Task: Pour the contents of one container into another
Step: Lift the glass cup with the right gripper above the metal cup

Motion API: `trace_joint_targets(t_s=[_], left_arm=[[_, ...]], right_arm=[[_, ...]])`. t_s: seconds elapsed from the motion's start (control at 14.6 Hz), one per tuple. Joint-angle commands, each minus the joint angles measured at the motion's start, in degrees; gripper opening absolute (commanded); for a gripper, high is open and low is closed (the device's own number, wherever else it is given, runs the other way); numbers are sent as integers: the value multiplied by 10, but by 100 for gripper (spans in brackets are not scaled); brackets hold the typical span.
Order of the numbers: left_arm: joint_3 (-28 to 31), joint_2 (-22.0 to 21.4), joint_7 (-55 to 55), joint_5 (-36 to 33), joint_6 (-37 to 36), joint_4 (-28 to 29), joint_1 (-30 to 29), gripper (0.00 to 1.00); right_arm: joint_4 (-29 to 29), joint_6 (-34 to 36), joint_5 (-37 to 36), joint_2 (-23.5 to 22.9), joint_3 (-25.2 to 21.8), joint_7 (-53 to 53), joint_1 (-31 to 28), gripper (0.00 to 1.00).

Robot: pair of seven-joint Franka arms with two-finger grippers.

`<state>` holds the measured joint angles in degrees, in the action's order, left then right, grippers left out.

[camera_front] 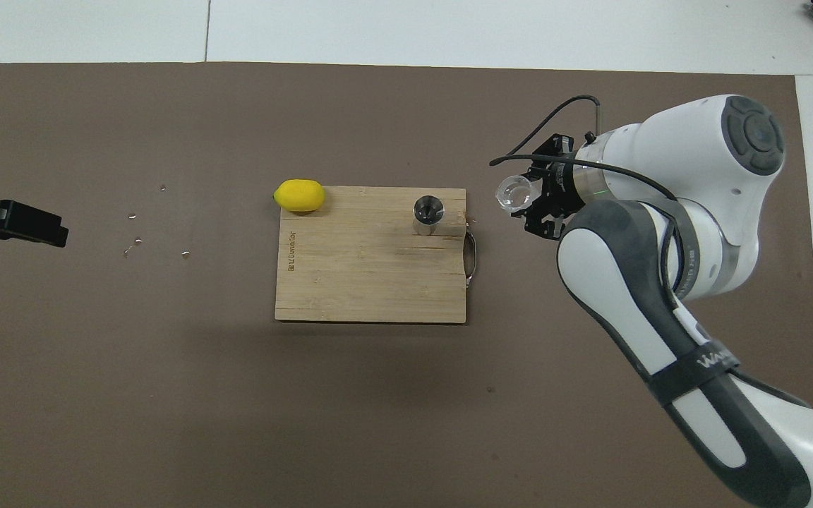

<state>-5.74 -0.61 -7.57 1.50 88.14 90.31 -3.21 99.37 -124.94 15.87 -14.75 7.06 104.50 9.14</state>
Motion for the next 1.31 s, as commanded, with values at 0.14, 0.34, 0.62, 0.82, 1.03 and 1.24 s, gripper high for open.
trace_joint_targets(t_s=[0.14, 0.34, 0.62, 0.82, 1.03, 1.24], left_arm=[[4, -13, 0, -5, -4, 12, 3, 100], [4, -13, 0, -5, -4, 12, 3, 100], [4, -13, 1, -5, -4, 12, 3, 100], [4, -13, 1, -5, -4, 12, 3, 100], [4, -13, 1, -5, -4, 12, 3, 100], [4, -14, 1, -5, -3, 12, 3, 100]], right_arm=[[-92, 22, -93, -59, 0, 83, 51, 0], [-113, 47, -125, -75, 0, 89, 72, 0], [-123, 71, -184, -82, 1, 90, 99, 0], [-126, 80, -202, -86, 0, 90, 108, 0], [-156, 112, -251, -102, 1, 91, 118, 0], [-167, 117, -282, -104, 0, 90, 123, 0]])
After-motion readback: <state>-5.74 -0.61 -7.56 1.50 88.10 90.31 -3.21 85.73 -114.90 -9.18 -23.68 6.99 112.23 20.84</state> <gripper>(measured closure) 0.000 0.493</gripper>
